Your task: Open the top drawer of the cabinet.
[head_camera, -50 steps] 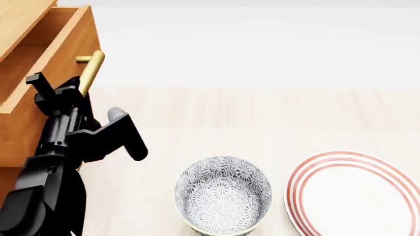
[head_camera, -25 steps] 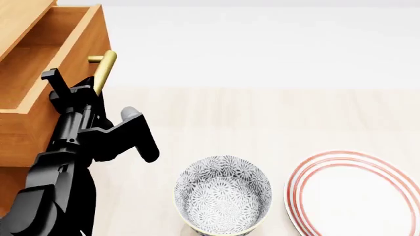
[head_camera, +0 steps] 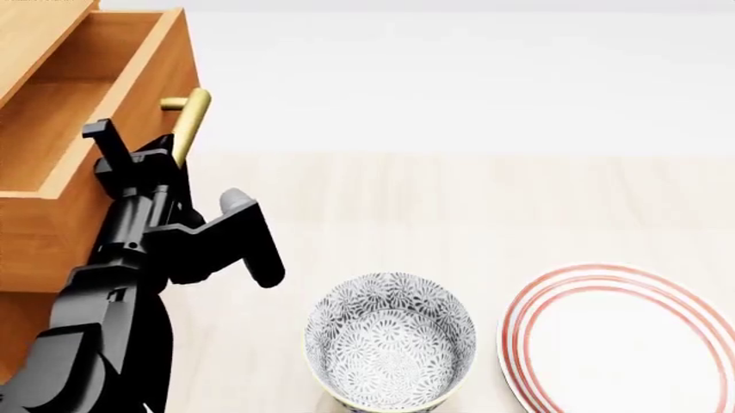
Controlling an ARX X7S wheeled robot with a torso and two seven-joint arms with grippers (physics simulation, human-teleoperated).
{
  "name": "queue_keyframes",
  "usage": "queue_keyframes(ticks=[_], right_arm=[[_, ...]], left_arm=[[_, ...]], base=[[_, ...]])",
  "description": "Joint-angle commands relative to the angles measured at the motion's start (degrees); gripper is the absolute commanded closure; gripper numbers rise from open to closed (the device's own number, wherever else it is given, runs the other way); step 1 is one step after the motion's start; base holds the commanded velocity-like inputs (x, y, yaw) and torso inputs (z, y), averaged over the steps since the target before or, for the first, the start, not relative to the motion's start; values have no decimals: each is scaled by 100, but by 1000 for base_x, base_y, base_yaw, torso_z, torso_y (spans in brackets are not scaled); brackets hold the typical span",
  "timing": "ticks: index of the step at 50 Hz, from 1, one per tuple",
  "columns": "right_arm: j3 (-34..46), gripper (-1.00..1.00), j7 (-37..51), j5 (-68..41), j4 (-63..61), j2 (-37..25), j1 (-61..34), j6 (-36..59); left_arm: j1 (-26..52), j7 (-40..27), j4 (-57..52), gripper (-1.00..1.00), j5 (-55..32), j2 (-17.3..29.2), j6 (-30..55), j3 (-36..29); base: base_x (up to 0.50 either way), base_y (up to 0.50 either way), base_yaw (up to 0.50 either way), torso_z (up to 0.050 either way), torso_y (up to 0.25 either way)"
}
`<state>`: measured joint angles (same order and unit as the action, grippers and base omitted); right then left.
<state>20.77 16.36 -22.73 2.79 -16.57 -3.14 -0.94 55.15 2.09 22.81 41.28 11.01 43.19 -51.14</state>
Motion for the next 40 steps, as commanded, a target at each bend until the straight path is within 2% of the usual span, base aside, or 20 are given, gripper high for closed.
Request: queue_keyframes(ticks=[1,16,17,27,40], right_arm=[[-109,-100,-105,94,-17,89,6,-2],[-76,-100,-115,73,52,88,-15,-25],[-74,-100,-110,72,49,83,-13,-17],[-58,-100,-107,59,85,82,-25,-39],[-69,-100,-80,13,96,71,-59,-34]], left_arm=[[-38,-95,-1031,100,-4,-312,-80,-129],[-87,-103,-1207,100,-21,-304,-59,-155],[-97,-129,-1215,-100,-58,-329,-33,-93],[-173,-121,-1563,-100,-14,-322,14,-128],[-468,306,-2928,-100,-104,-496,365,-92]], base=[[-11,0,3,0,0],[-10,0,3,0,4],[-13,0,3,0,11],[0,0,0,0,0],[0,0,0,0,0]])
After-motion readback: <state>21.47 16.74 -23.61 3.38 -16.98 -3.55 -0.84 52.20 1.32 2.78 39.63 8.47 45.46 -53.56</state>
